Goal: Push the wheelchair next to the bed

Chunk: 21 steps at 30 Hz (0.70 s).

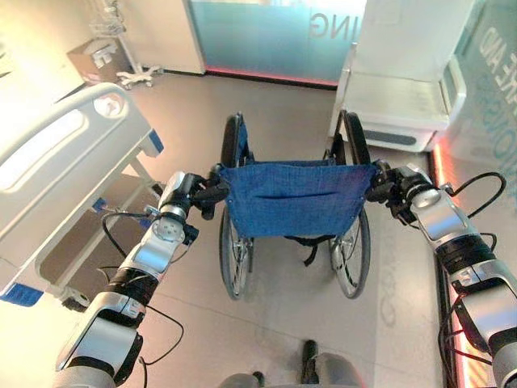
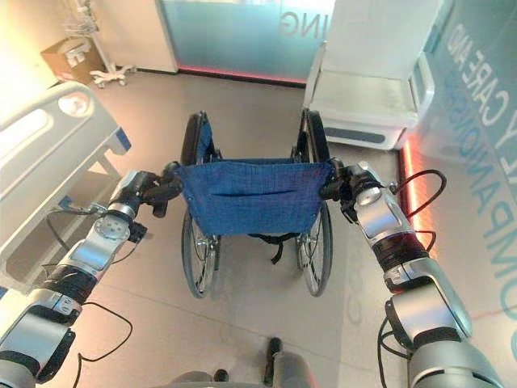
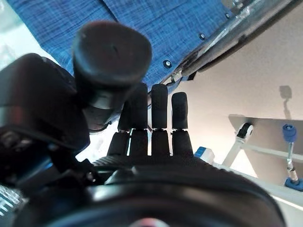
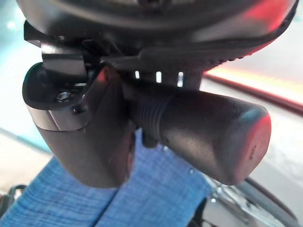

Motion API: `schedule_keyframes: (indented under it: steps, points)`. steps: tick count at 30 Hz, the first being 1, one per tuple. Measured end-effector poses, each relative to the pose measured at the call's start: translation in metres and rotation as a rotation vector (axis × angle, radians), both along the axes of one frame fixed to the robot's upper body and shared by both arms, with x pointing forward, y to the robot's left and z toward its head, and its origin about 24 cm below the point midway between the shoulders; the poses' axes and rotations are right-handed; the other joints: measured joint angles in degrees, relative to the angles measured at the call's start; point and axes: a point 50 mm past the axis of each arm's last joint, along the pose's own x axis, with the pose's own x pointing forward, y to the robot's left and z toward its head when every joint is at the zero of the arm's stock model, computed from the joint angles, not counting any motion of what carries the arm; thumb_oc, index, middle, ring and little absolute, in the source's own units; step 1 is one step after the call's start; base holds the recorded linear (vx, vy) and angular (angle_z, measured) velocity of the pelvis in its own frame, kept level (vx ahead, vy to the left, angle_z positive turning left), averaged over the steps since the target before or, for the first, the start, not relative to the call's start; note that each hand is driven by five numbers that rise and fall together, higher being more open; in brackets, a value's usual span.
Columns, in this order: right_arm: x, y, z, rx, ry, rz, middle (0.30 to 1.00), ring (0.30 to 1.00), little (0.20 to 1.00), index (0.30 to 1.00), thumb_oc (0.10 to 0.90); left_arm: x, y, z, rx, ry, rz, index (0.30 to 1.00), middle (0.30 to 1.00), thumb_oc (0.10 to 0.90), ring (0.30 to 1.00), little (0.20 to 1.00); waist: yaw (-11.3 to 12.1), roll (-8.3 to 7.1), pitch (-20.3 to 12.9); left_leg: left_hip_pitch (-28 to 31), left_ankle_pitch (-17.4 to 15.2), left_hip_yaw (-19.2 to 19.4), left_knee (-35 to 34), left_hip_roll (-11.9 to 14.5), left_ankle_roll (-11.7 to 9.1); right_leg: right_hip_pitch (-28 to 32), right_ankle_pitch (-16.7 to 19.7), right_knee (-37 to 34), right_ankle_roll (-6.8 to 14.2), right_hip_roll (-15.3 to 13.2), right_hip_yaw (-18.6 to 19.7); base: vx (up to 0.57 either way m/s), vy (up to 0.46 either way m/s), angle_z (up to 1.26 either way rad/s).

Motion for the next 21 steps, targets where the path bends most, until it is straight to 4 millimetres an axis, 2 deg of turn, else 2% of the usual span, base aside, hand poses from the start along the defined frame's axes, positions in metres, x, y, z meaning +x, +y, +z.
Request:
schedule_keyframes:
  steps: [1,5,7,8,9,10,11,13,14,15,16,17,18,19,21]
  points:
    - [0.001,0.0,0.004,-0.009,-0.007,0.003,0.3,0.3,0.3,0.3,0.4,0.0,-0.001,0.0,-0.007,-0.003,-0.001,0.3,0.3,0.4,0.3,0.3,0.4,-0.01,0.0,-0.7,-0.1,-0.2,1.8,0.3,-0.2,0.4,-0.6,-0.1,-1.2,0.1,-0.4,0.29,-0.146,0.1]
    - [0.003,-0.001,0.005,-0.016,-0.009,0.004,0.3,0.3,0.3,0.3,0.4,0.0,-0.001,-0.002,-0.025,0.005,0.005,0.3,0.3,0.4,0.3,0.3,0.4,-0.07,-0.2,-2.1,0.1,0.0,6.7,0.3,-0.4,2.8,-1.9,-1.2,-3.0,0.0,-2.4,0.33,-0.169,0.22]
    - [0.003,-0.003,0.0,-0.012,0.009,-0.009,0.3,0.3,0.3,0.3,0.4,0.003,-0.005,-0.005,-0.038,0.012,0.01,0.3,0.3,0.4,0.3,0.3,0.6,-1.41,-0.3,-7.6,1.5,2.9,18.8,-0.2,-2.7,5.2,-2.6,-3.0,-3.4,-0.2,-2.5,0.29,-0.122,0.19]
    - [0.003,-0.002,-0.003,-0.009,0.018,-0.01,0.3,0.3,0.3,0.3,0.4,0.003,-0.005,-0.006,-0.038,0.017,0.013,0.3,0.3,0.4,0.3,0.3,1.1,-1.85,-0.2,-9.3,2.1,3.8,22.3,0.0,-3.5,6.2,-2.7,-3.3,-3.9,-0.2,-2.2,0.42,-0.059,-0.03]
    - [0.002,0.0,-0.011,0.001,0.038,-0.008,0.3,0.3,0.3,0.3,0.4,0.001,-0.004,-0.011,-0.03,0.034,0.016,0.3,0.3,0.4,0.3,0.3,1.8,-2.42,-0.2,-11.9,2.9,5.4,26.8,0.4,-3.6,8.4,-3.0,-4.7,-4.0,0.0,-2.0,0.41,0.005,0.06]
    - [0.001,0.0,-0.017,0.007,0.05,-0.017,0.3,0.3,0.3,0.3,0.4,0.001,-0.003,-0.012,-0.02,0.043,0.012,0.3,0.3,0.4,0.3,0.3,1.7,-3.47,-0.1,-13.7,2.6,6.4,24.3,0.1,-3.0,10.2,-3.0,-6.2,-4.1,0.3,-1.0,0.44,0.043,0.09]
    - [0.001,0.0,-0.018,0.008,0.057,-0.021,0.3,0.3,0.3,0.3,0.4,0.001,-0.004,-0.013,-0.018,0.046,0.009,0.3,0.3,0.4,0.3,0.3,2.0,-3.79,0.1,-14.2,2.8,6.4,21.7,0.2,-2.8,11.1,-2.7,-6.7,-3.9,0.2,-0.9,0.46,0.137,0.0]
    - [0.001,-0.002,-0.022,0.009,0.071,-0.032,0.3,0.3,0.3,0.3,0.4,-0.001,-0.006,-0.016,-0.011,0.056,-0.001,0.3,0.3,0.4,0.3,0.3,4.1,-2.9,0.4,-16.7,3.0,7.4,11.9,1.1,-3.2,14.0,-3.0,-8.3,-3.6,1.7,0.6,0.57,0.213,-0.38]
    - [0.001,-0.001,-0.022,0.006,0.071,-0.031,0.3,0.3,0.3,0.3,0.4,-0.001,-0.006,-0.017,-0.011,0.058,-0.004,0.3,0.3,0.4,0.3,0.3,4.6,-2.67,0.5,-17.2,3.6,7.5,8.9,1.1,-4.4,14.7,-3.3,-9.3,-2.9,2.5,2.0,0.55,0.22,-0.41]
    - [0.002,-0.004,-0.016,-0.003,0.059,-0.037,0.3,0.3,0.3,0.3,0.4,0.0,-0.007,-0.016,-0.014,0.057,-0.012,0.3,0.3,0.4,0.3,0.3,5.1,-0.79,1.5,-17.4,7.6,7.3,-0.1,1.6,-6.1,17.2,-3.2,-11.2,-2.7,4.0,3.6,0.42,0.186,-0.27]
    - [0.003,-0.005,-0.014,-0.009,0.054,-0.037,0.3,0.3,0.3,0.3,0.4,0.0,-0.007,-0.015,-0.014,0.056,-0.015,0.3,0.3,0.4,0.3,0.3,5.3,0.23,2.0,-17.3,8.9,7.3,-3.7,2.2,-6.4,18.2,-3.5,-11.6,-3.0,4.7,4.2,0.53,0.309,-0.46]
    - [0.004,-0.005,-0.011,-0.018,0.049,-0.034,0.3,0.3,0.3,0.3,0.4,0.0,-0.008,-0.015,-0.015,0.058,-0.018,0.3,0.3,0.4,0.3,0.3,5.8,2.16,2.8,-17.7,10.9,7.3,-8.0,3.0,-6.7,20.6,-3.9,-12.3,-3.3,6.0,5.3,0.42,0.307,-0.6]
    - [0.003,-0.006,-0.01,-0.024,0.052,-0.033,0.3,0.3,0.3,0.3,0.4,0.0,-0.007,-0.015,-0.016,0.062,-0.022,0.3,0.3,0.4,0.3,0.3,6.7,3.16,3.1,-18.1,11.1,7.6,-9.6,3.5,-6.5,21.3,-5.0,-11.8,-3.1,6.4,6.8,0.47,0.4,-0.7]
    - [0.003,-0.007,-0.01,-0.025,0.055,-0.03,0.3,0.3,0.3,0.3,0.4,0.0,-0.007,-0.014,-0.014,0.063,-0.026,0.3,0.3,0.4,0.3,0.3,7.4,3.46,3.1,-18.5,11.1,8.1,-9.4,3.8,-6.5,21.5,-5.2,-11.0,-3.6,6.4,7.3,0.28,0.265,-0.72]
    - [0.003,-0.006,-0.011,-0.015,0.064,-0.017,0.3,0.3,0.3,0.3,0.4,-0.001,-0.002,-0.009,0.012,0.068,-0.037,0.3,0.3,0.4,0.3,0.3,8.0,3.34,3.1,-20.7,11.0,9.8,-2.0,3.8,-5.6,22.6,-7.2,-9.6,-2.7,5.7,8.3,0.36,0.295,-0.51]
